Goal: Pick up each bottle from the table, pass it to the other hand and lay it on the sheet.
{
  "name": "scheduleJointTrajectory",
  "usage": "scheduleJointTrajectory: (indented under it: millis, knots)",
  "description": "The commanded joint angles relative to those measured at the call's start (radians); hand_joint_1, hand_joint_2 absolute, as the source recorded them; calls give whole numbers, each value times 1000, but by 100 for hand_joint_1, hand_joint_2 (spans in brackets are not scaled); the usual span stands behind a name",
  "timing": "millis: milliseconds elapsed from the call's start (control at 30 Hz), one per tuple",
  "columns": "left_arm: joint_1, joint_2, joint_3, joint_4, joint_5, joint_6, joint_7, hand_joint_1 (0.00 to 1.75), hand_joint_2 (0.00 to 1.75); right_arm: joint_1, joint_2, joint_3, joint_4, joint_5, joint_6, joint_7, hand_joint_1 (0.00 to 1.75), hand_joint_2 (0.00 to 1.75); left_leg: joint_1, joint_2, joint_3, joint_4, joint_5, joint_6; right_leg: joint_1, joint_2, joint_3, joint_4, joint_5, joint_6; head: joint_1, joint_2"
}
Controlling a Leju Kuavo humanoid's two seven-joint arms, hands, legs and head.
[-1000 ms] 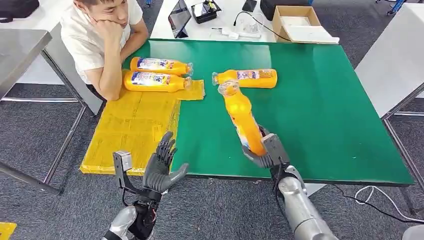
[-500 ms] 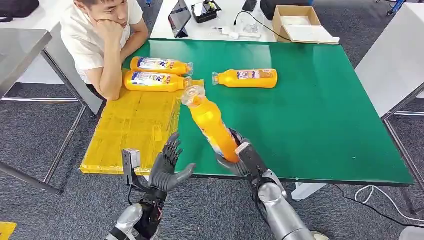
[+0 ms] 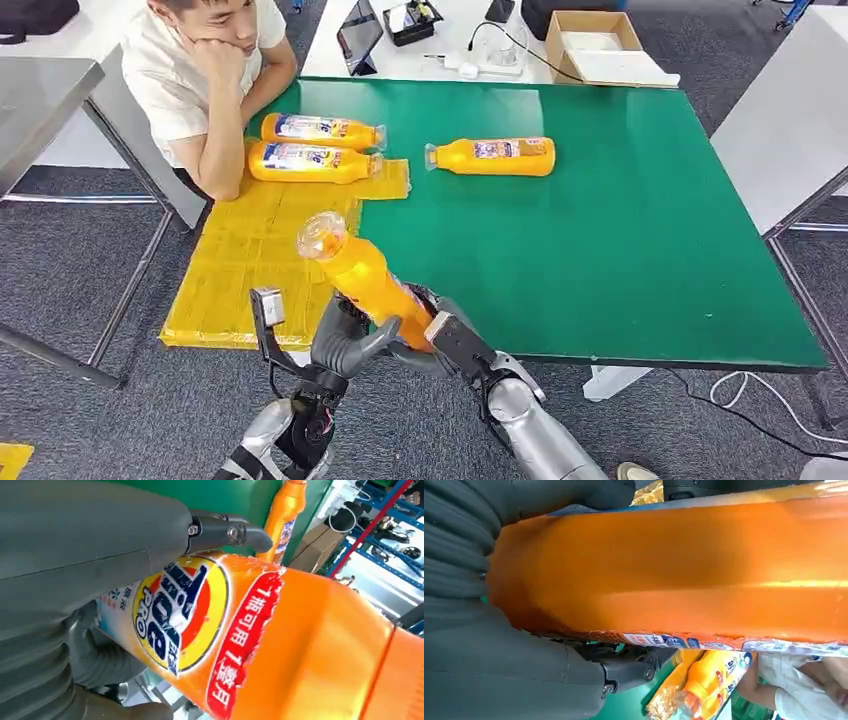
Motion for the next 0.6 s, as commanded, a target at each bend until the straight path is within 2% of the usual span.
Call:
scheduleJointTrajectory:
  millis: [33,233,267,333,467,500,600]
  knots:
    - [-30,11,-3,-13,19,-13,-18,0,175,-63,-17,88,101,-3,12,-5,175,175,1,2,4,0,-2,-2,2,1,4,-1,-1,-3,0,0]
    - [-24,21,-12,-34,43,-39,-9,0,175,-70,-15,106,128,-4,5,-4,175,175,1,0,2,0,-1,-1,1,0,2,-1,-1,-2,0,0]
    - [-24,21,-12,-34,43,-39,-9,0,175,-70,-15,106,128,-4,5,-4,175,175,3,1,7,0,-3,-3,3,0,7,-1,-2,-4,0,0]
    - [-23,22,-13,-36,52,-48,-6,0,175,-73,-14,108,132,-3,2,-3,175,175,1,0,1,0,0,-1,1,0,1,-1,0,-1,0,0]
    - [-37,18,-1,-9,87,-56,8,0,175,-82,-8,133,144,4,5,-13,175,175,3,1,6,1,-3,-3,3,0,7,-1,-2,-4,0,0]
    - [-50,20,-7,9,73,-44,4,175,175,-81,-6,139,142,3,7,-18,175,175,1,1,3,0,-1,-2,1,1,3,-1,-1,-2,0,0]
    - [-73,18,-14,50,32,-13,-15,175,175,-80,-4,153,130,6,1,-20,175,175,1,0,3,0,-1,-2,2,-1,3,-1,-1,-3,0,0]
